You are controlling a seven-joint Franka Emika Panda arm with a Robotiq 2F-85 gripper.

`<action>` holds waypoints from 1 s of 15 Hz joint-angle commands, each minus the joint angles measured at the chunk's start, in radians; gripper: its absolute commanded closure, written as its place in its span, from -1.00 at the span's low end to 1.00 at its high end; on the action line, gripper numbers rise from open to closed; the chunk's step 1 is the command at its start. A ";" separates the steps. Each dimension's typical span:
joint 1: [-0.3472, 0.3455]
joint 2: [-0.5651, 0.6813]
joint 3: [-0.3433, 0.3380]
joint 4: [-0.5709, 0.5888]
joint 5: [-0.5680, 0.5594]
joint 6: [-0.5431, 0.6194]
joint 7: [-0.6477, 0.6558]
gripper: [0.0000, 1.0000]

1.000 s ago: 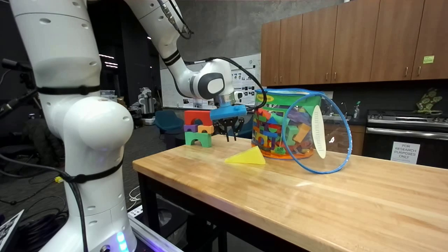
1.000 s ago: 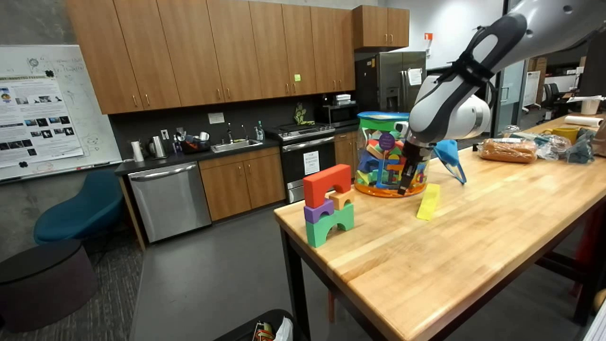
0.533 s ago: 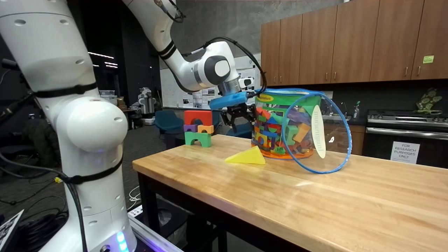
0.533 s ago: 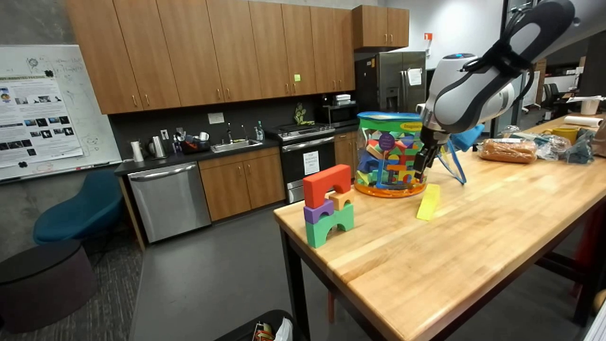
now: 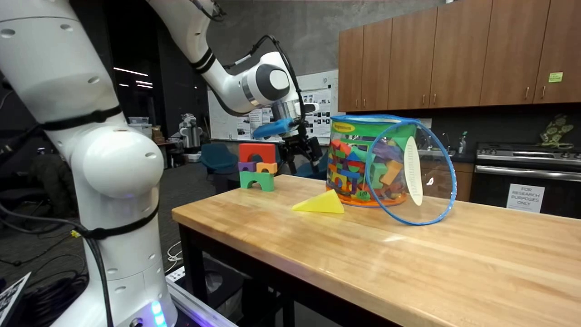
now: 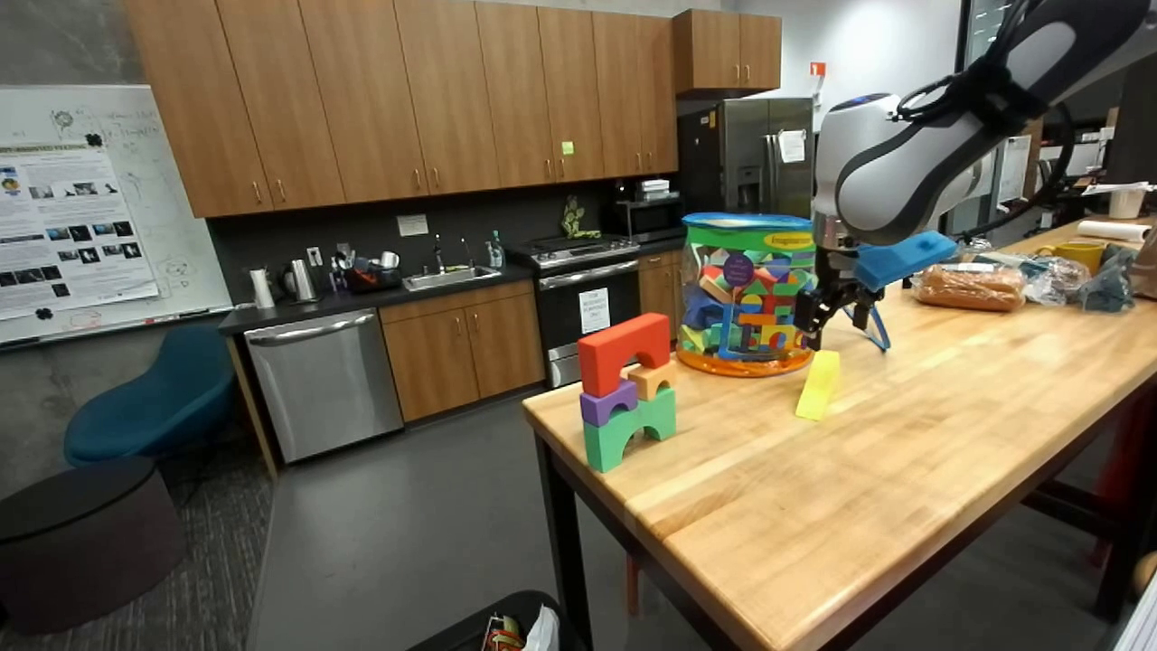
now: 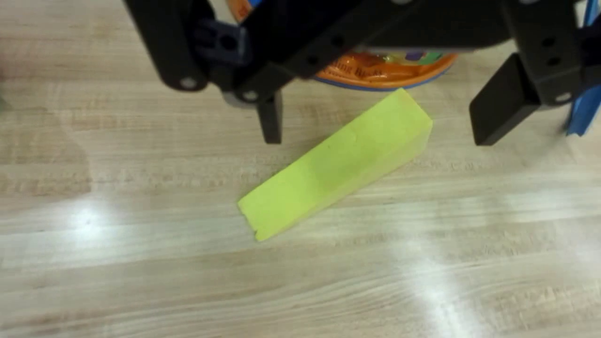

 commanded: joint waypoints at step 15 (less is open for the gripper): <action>-0.145 0.178 0.081 0.022 -0.427 0.208 0.919 -1.00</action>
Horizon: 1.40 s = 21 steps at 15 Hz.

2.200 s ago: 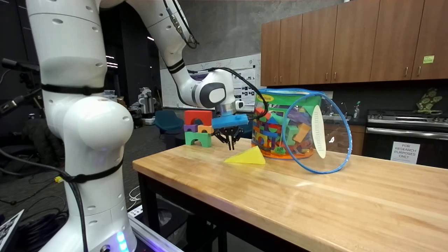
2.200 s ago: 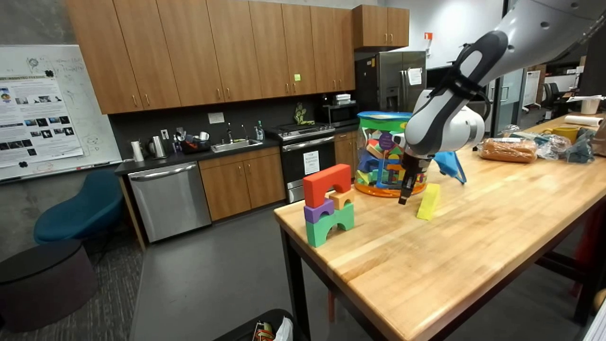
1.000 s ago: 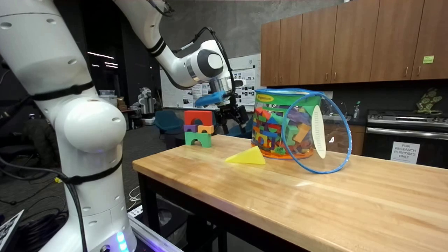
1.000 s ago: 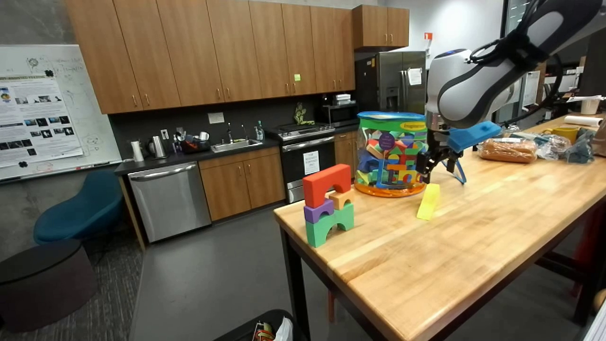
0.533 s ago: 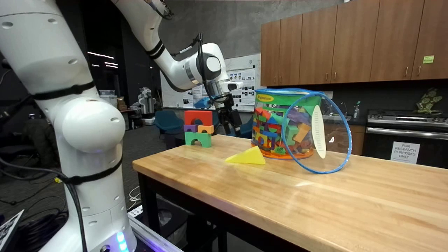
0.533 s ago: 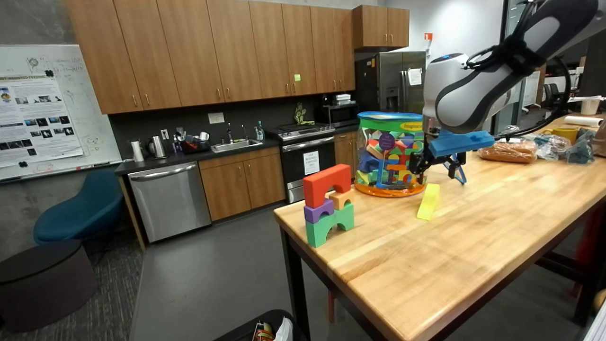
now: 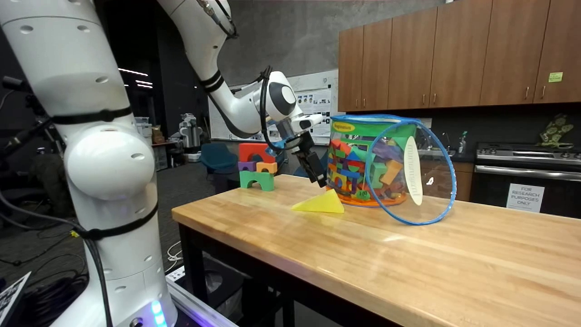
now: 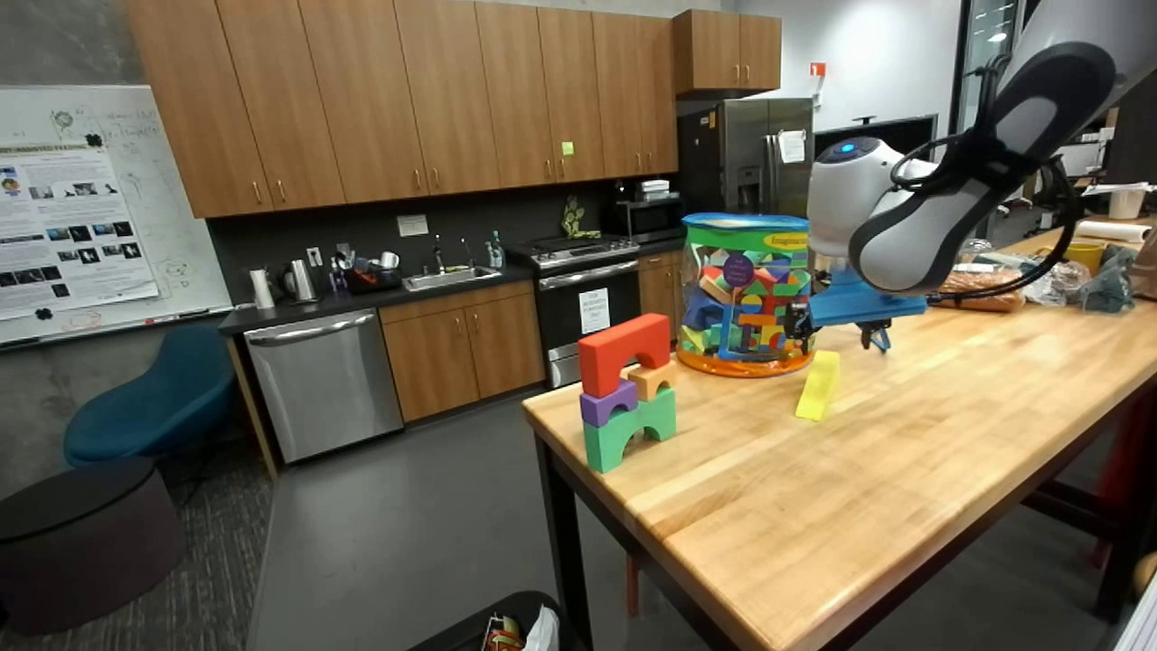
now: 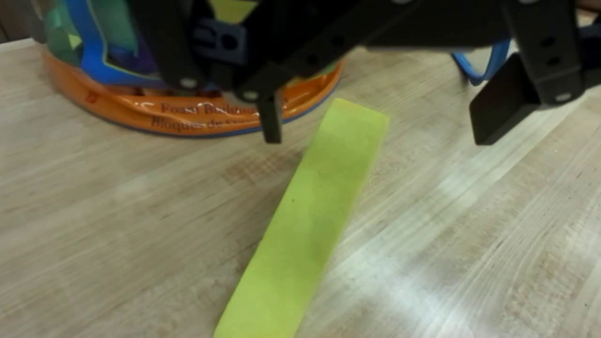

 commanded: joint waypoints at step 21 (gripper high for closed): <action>0.188 0.083 -0.120 0.039 -0.170 -0.107 0.245 0.66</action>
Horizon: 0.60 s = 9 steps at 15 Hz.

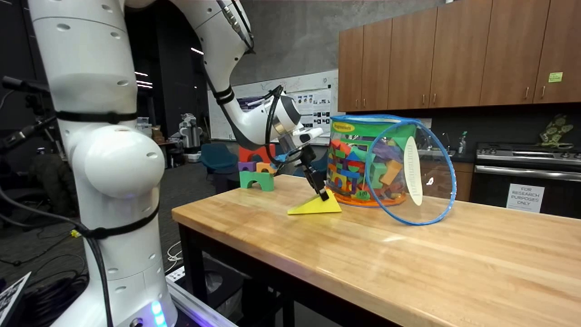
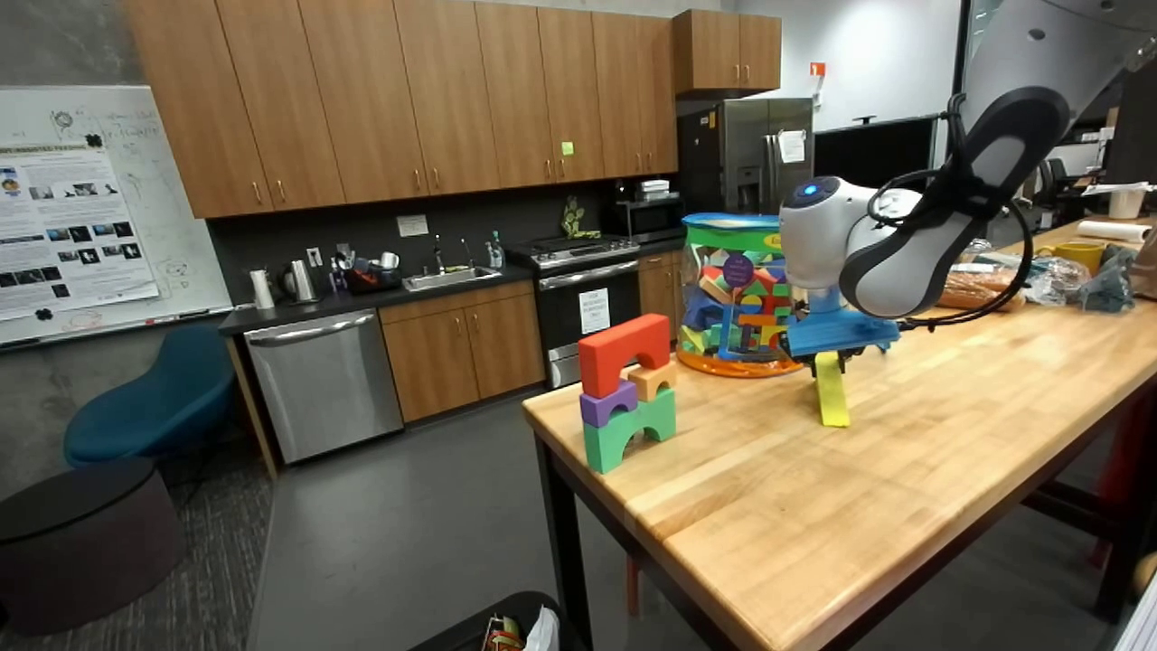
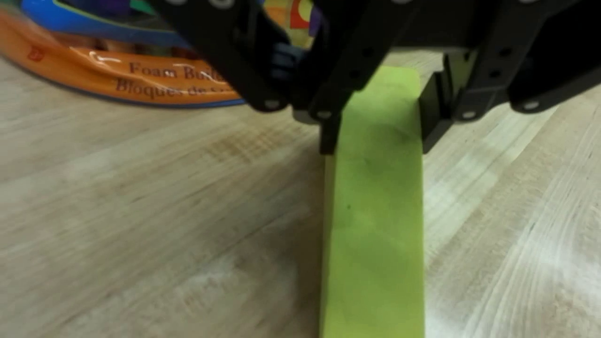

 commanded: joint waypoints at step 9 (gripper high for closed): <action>0.108 -0.286 0.084 -0.078 0.298 -0.228 -0.059 0.66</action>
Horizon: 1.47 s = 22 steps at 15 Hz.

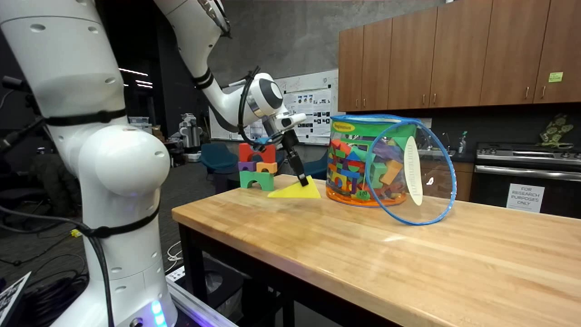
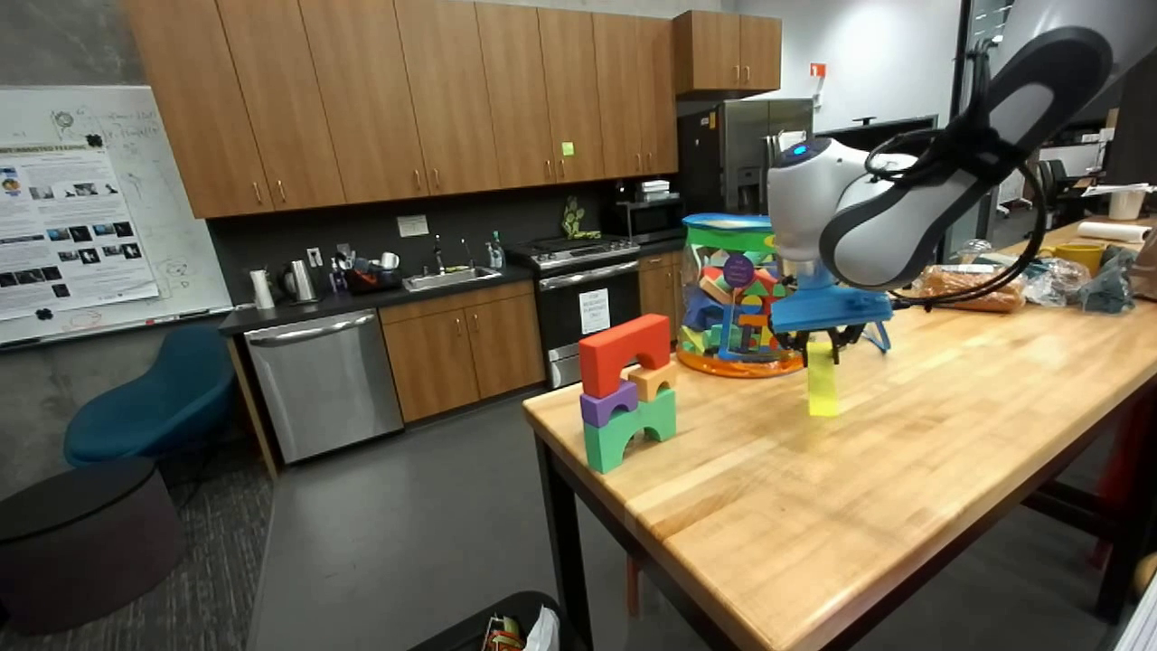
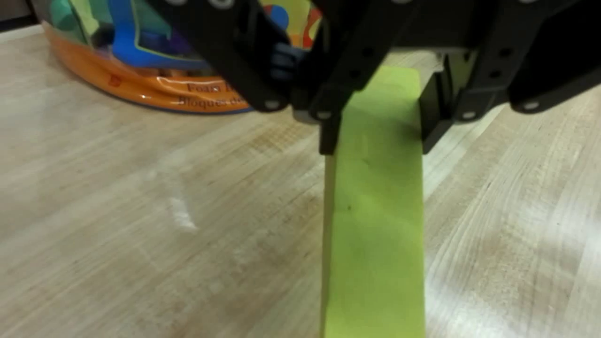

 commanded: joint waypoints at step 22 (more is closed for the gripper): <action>0.031 -0.341 0.237 0.056 0.225 -0.292 0.062 0.66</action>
